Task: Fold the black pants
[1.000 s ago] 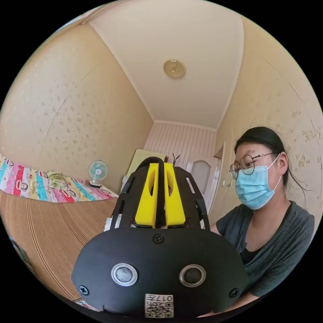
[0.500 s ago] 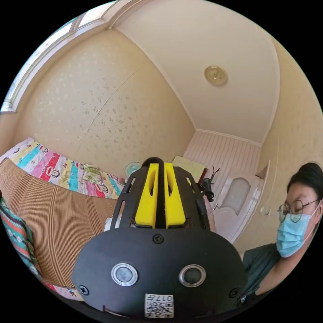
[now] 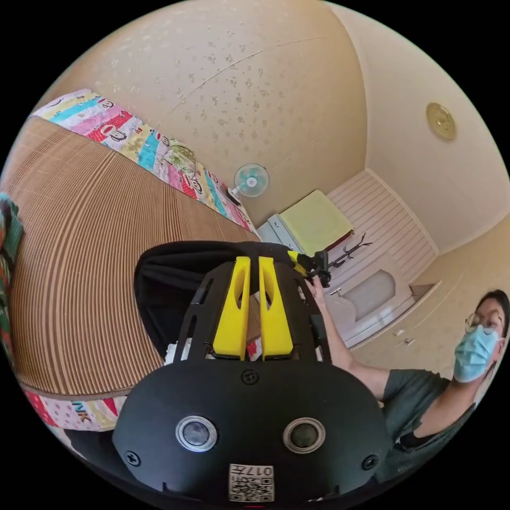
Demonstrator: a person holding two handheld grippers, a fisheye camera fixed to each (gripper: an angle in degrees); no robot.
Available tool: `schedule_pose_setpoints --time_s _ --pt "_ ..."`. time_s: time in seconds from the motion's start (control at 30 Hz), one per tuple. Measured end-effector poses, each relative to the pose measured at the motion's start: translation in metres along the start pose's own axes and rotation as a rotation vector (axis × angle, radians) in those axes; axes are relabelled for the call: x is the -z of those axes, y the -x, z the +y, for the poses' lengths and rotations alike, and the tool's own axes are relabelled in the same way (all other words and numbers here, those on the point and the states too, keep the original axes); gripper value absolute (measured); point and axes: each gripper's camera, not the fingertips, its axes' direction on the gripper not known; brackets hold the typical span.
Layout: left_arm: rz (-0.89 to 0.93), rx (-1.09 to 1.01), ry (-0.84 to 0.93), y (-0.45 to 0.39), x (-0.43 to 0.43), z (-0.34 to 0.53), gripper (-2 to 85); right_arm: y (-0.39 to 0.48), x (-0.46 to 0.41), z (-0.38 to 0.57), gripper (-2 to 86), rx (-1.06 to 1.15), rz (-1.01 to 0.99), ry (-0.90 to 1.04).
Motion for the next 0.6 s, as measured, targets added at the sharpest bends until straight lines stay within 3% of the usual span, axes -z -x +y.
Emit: schedule_pose_setpoints --time_s 0.13,0.33,0.43,0.6 --pt "0.047 -0.008 0.126 -0.007 -0.007 0.085 2.1 -0.003 0.001 0.116 2.7 -0.070 0.052 0.031" --pt "-0.239 0.221 0.434 0.032 -0.050 0.164 3.9 -0.071 -0.029 0.199 5.4 -0.476 0.220 0.187" --pt "-0.262 0.213 0.363 0.035 -0.034 0.151 4.9 -0.073 -0.020 0.182 7.7 -0.454 0.306 0.184" --pt "-0.343 0.168 0.120 0.041 -0.014 0.106 9.3 -0.087 -0.003 0.134 11.4 -0.331 0.385 0.011"
